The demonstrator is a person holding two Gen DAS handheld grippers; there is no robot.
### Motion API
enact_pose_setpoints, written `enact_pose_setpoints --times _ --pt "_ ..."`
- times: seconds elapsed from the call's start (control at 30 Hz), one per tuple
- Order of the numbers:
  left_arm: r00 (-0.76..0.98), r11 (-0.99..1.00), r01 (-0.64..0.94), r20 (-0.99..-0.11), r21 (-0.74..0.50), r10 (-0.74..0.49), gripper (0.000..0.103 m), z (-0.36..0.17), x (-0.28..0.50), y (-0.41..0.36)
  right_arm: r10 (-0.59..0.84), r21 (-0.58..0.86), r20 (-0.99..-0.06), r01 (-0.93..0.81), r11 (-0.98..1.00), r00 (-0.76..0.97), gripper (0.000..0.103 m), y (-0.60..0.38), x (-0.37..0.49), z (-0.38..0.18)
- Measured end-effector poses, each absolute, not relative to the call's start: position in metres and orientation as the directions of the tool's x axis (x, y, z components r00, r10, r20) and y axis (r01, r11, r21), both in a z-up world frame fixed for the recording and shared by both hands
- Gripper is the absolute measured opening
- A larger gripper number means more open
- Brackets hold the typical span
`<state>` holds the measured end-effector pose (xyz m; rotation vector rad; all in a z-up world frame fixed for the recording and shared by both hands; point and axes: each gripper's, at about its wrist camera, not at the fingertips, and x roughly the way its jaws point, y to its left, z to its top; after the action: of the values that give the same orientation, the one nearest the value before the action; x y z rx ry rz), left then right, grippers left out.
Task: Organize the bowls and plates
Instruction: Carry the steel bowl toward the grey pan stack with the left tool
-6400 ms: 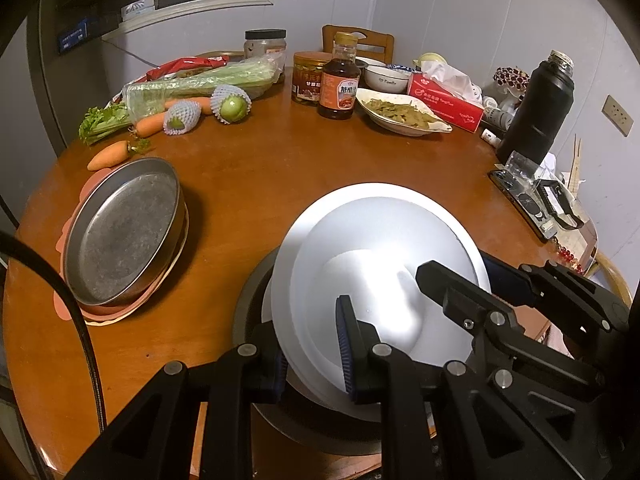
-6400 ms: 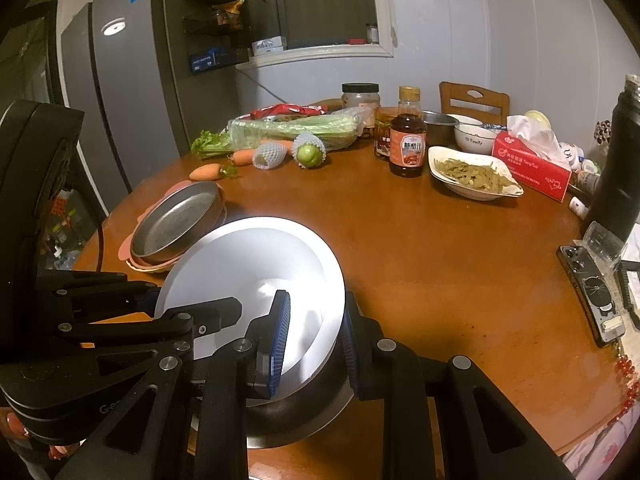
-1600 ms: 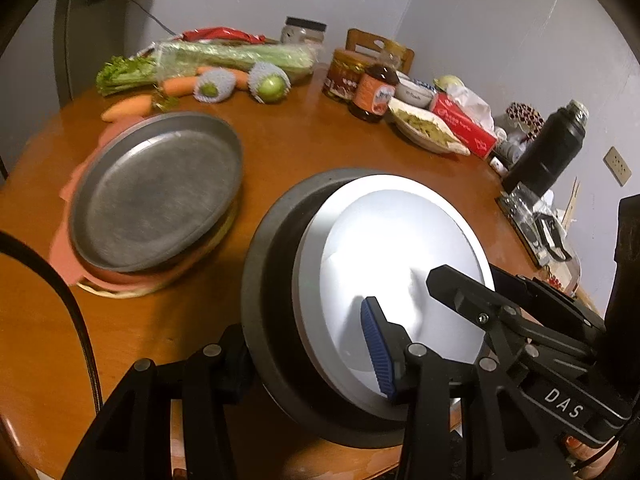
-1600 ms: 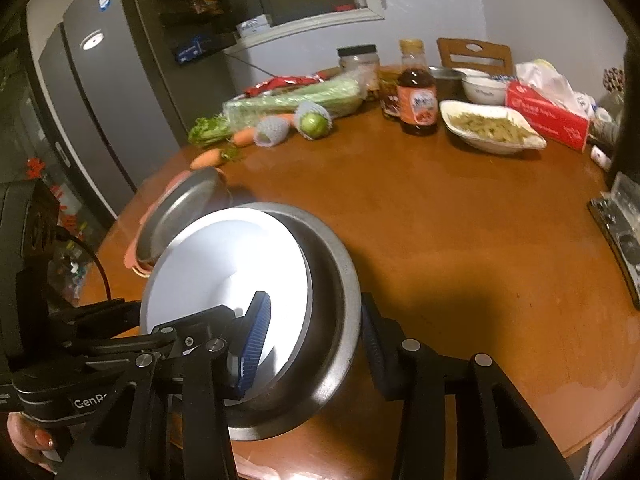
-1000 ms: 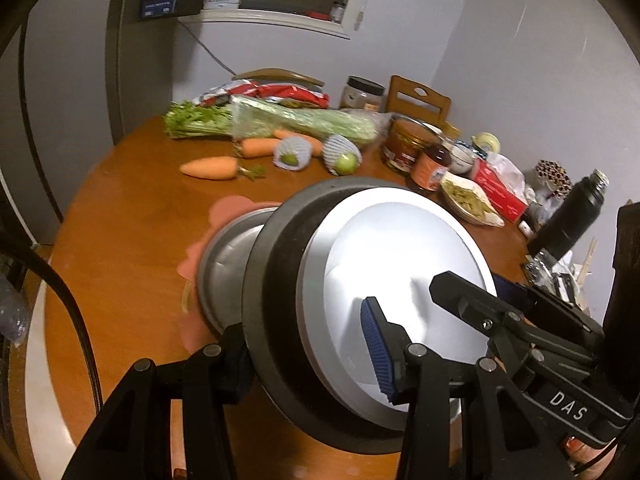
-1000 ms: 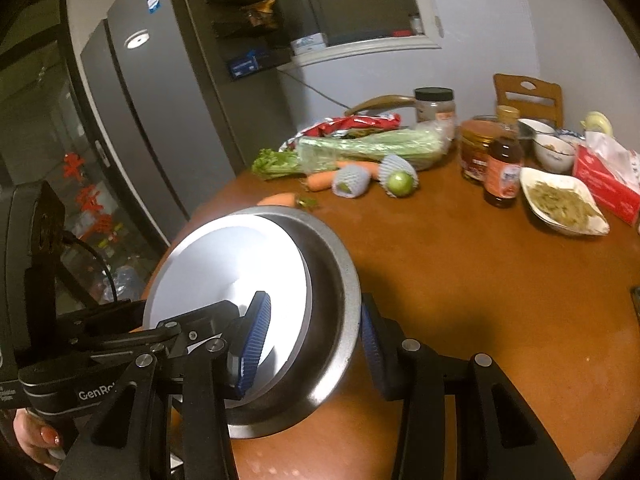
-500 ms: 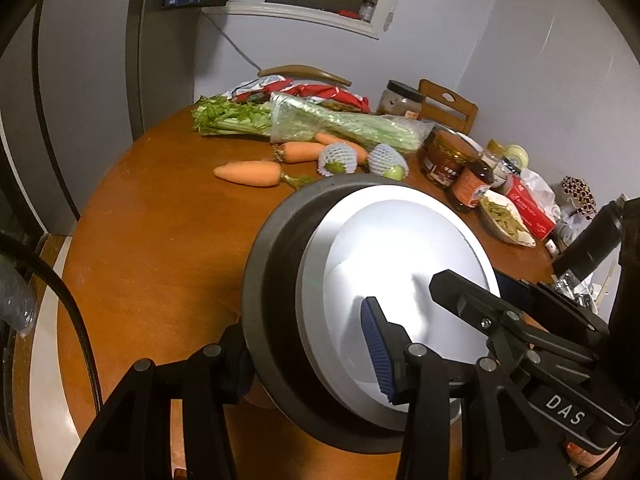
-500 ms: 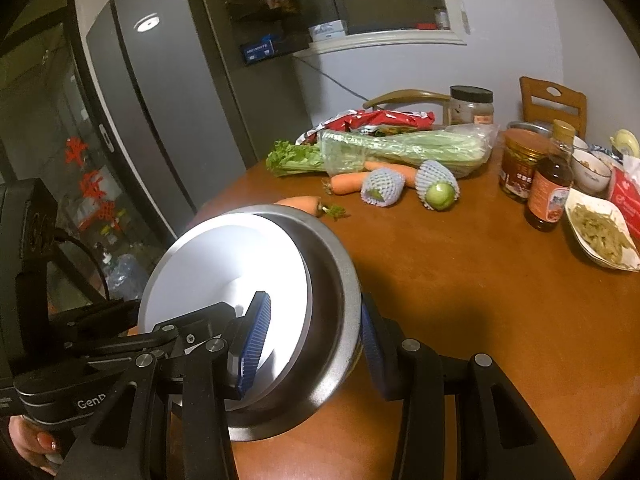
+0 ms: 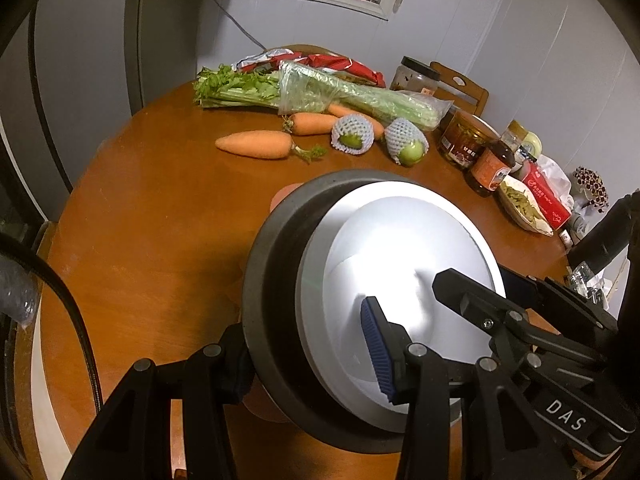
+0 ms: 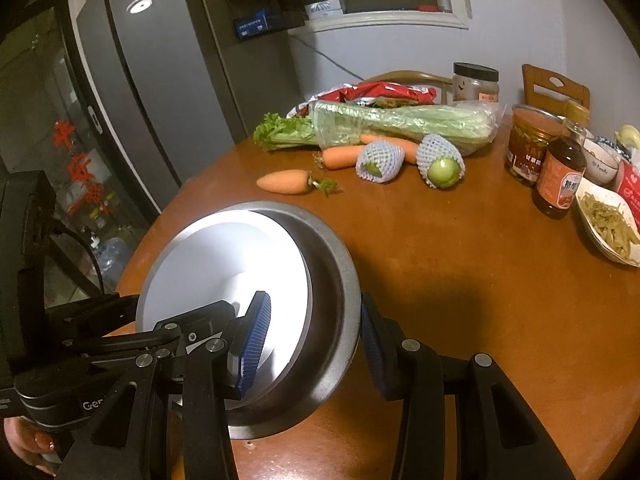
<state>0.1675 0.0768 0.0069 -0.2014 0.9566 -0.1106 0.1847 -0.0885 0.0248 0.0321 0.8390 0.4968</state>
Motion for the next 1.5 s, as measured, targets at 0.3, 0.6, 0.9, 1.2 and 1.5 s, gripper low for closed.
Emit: enact_pose_setpoints --times 0.3,0.6,0.9,1.2,1.5 --pt "0.574 0.978 0.003 -0.801 -0.206 -0.171 0.047 0.004 0.168 0.078 0.404 0.18 -0.713 -0.407 0.896 0.574 0.047 -0.082 0.181 0.022" --pt "0.587 0.979 -0.018 -0.795 -0.202 -0.153 0.049 0.006 0.165 0.083 0.393 0.162 -0.706 -0.406 0.9 0.589 0.047 -0.08 0.176 0.024" --pt "0.602 0.98 -0.03 -0.787 -0.194 -0.137 0.053 0.01 0.159 0.088 0.368 0.131 -0.709 -0.4 0.907 0.602 0.053 -0.077 0.173 0.027" --pt "0.63 0.98 -0.037 -0.766 -0.194 -0.128 0.055 0.019 0.153 0.093 0.35 0.119 -0.702 -0.383 0.916 0.62 0.057 -0.081 0.171 0.031" --pt "0.657 0.981 -0.018 -0.742 -0.193 -0.134 0.057 0.03 0.149 0.089 0.34 0.102 -0.699 -0.383 0.918 0.629 0.058 -0.082 0.167 0.036"
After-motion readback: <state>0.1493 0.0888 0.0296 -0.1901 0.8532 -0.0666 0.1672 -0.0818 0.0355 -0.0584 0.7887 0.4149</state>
